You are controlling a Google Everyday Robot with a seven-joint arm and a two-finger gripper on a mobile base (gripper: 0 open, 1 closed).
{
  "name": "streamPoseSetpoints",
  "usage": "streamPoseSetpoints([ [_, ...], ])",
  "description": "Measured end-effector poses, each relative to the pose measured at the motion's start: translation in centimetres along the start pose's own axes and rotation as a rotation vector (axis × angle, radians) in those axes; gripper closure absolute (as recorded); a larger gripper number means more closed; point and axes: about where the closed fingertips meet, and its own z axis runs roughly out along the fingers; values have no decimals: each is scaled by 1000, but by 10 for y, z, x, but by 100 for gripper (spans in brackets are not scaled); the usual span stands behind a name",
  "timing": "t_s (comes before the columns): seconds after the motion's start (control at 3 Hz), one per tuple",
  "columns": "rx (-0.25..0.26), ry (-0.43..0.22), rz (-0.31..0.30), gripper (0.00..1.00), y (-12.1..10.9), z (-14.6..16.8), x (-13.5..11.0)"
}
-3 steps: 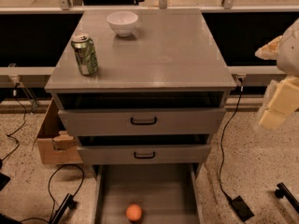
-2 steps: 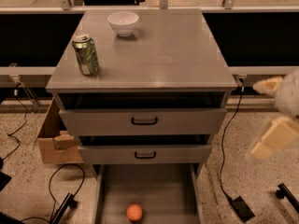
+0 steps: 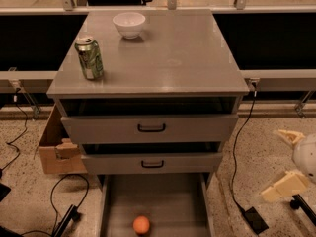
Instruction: Pick orange from bottom drawer and place on counter
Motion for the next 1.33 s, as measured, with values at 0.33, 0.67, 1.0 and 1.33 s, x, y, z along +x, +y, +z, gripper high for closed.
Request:
streamPoseSetpoints([
  [0.33,18,-101,73,0,3,32,41],
  [0.67,-14,-140,129,0,9,70,74],
  [1.0,-24,-146,119,0,10,83,72],
  [1.33,-56,-156,106,0,25,124,76],
])
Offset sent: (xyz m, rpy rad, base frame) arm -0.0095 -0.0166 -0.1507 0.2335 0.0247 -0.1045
